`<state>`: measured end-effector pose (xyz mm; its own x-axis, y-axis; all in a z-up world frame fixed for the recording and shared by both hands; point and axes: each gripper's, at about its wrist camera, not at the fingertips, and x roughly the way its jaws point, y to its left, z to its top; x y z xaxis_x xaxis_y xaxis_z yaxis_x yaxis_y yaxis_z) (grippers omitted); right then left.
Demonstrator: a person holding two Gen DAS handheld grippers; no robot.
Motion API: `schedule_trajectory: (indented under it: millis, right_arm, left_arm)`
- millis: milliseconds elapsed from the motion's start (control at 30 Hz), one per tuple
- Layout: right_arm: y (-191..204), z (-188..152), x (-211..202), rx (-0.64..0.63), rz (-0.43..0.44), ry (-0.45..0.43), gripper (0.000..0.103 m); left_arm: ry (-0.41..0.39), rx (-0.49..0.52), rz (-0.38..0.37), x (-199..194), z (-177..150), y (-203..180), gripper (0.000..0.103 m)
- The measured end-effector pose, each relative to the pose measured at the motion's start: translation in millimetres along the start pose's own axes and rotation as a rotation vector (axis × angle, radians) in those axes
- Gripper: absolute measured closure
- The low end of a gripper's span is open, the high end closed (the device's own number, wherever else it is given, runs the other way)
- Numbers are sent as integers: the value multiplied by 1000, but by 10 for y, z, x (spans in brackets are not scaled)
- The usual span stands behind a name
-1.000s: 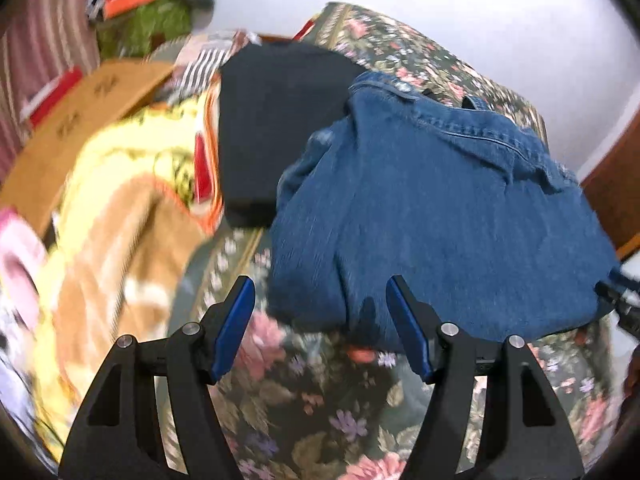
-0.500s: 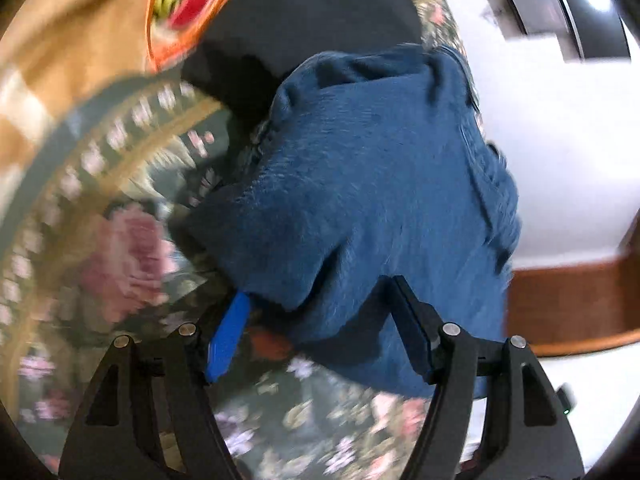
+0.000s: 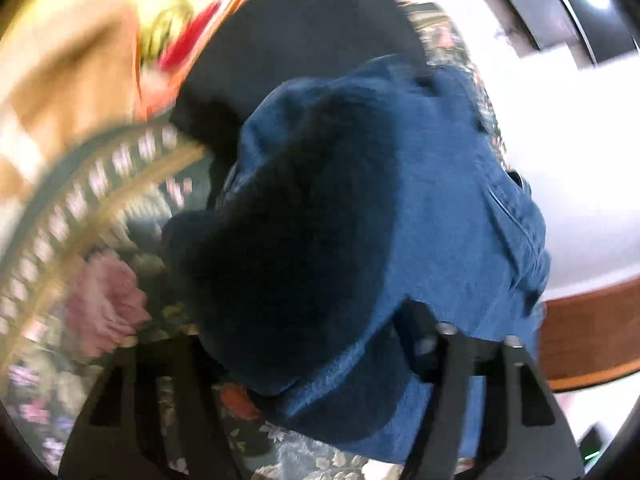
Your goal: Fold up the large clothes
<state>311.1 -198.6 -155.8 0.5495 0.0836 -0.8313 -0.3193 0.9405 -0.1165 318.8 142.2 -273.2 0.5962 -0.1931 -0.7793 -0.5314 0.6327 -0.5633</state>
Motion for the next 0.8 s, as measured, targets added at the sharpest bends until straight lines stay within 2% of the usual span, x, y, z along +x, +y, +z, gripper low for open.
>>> schedule_trajectory:
  millis: [33,100,200,300,433,500,667,733,800]
  right_arm:
    - [-3,9,-13,2,7,5,26]
    - [-1,28,-39,6,23,14,26]
    - [34,93,-95,18,68,22,26]
    - [135,194,-200,17,107,-1,26]
    - [412,328,-294,-20,159,-34,26]
    - [606,364,-274,-41,205,-29,26]
    - [1008,327,-64,-73,303,23,26]
    - [1129,303,73,-52,373,65,26]
    - [1196,296,224,-17,457,128,26]
  left_arm:
    - [-29,40,32,-65,-16,-92,60]
    - [-97,121,78,-247,-29,-289,72]
    - [-184,190,41,-554,-20,-502,81]
    - [-275,257,-8,-920,-14,-719,84]
    - [-334,275,-99,-1332,-10,-869,86]
    - [-374,290,-118,-1515,-27,-869,86]
    - [-459,319,-120,-1782,-18,-869,87]
    - [-483,342,-108,-1850,-18,-881,87]
    - [-507,388,-62,-1856,-32,-936,87]
